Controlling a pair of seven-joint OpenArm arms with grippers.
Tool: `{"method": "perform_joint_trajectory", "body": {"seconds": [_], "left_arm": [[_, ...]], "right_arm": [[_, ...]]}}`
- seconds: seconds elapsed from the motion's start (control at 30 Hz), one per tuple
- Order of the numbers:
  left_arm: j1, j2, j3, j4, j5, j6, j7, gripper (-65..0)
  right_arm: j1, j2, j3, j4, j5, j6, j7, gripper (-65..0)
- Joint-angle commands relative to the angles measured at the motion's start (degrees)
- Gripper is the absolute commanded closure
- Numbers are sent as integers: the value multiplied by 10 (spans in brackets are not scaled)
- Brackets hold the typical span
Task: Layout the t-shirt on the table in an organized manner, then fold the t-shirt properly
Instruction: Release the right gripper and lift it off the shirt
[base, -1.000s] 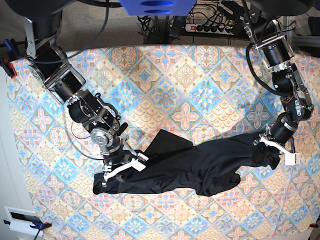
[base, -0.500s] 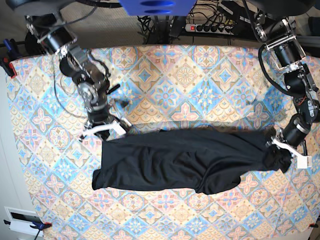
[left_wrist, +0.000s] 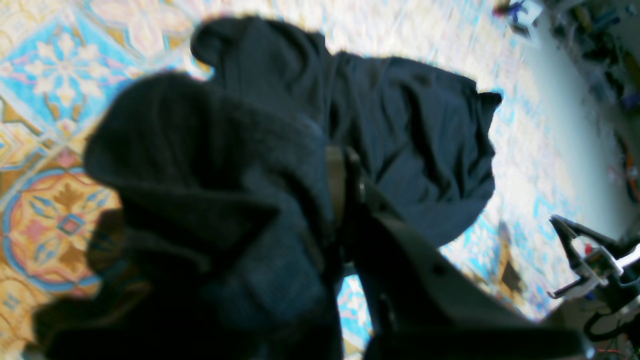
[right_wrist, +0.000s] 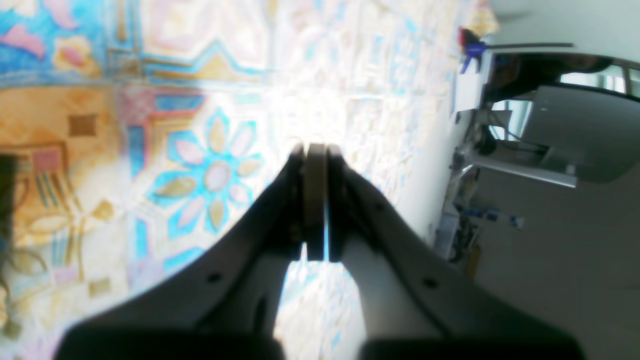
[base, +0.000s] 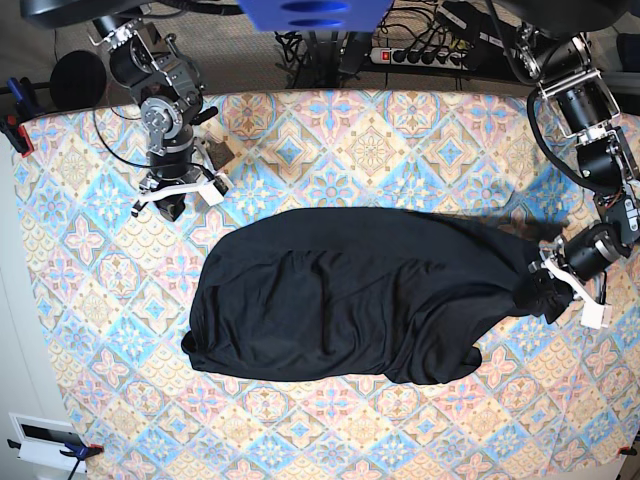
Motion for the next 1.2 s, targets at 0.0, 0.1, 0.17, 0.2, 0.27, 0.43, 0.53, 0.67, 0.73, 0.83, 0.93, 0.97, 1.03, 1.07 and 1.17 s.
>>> {"method": "perform_joint_trajectory", "body": {"seconds": [0.0,0.1,0.17,0.2,0.27,0.43,0.53,0.67,0.73,0.83,0.93,0.97,1.03,1.07,1.17], "left_arm": [[-3,-12,-1,10,-11,-2,-9,0],[18,-13,1,10,-7,-2,-3,0],[25,-13,1,10,-6,-2,-3,0],[32,-13,1,10,-6,-2,-3,0],[41,-13,1,10,-6,-2,-4,0],[52,-13,1,10,-6,-2,-7,0],[52,-12,1,10,-6,-2,-7,0],[52,-12,1,10,-6,-2,-7,0],[52,-12,1,10,-6,-2,-8,0],[52,-12,1,10,-6,-2,-8,0],[52,-11,1,10,-6,-2,-8,0],[52,-11,1,10,-6,-2,-8,0],[52,-11,1,10,-6,-2,-8,0],[52,-11,1,10,-6,-2,-8,0],[50,-11,1,10,-1,-2,-8,0]], "right_arm": [[-12,6,3,10,-6,-5,-1,0],[-33,6,3,10,-5,-5,-1,0],[-40,6,3,9,-2,-5,-1,0],[-40,5,3,9,-2,-5,0,0],[-38,-9,4,9,-1,-6,0,0],[-36,-67,60,13,52,-6,0,-83],[-16,-108,118,24,173,-5,-3,-143],[50,-159,218,22,408,-5,-16,-160],[90,-177,291,22,538,-5,-54,-160],[132,-185,376,11,708,-5,-96,-160],[138,-186,445,-48,855,-6,-143,-160],[138,-186,463,-70,893,-6,-150,-160],[138,-186,484,-103,943,-6,-160,-160],[138,-186,490,-119,966,-6,-162,-160],[134,-187,492,-171,1036,-6,-162,-160]]}}
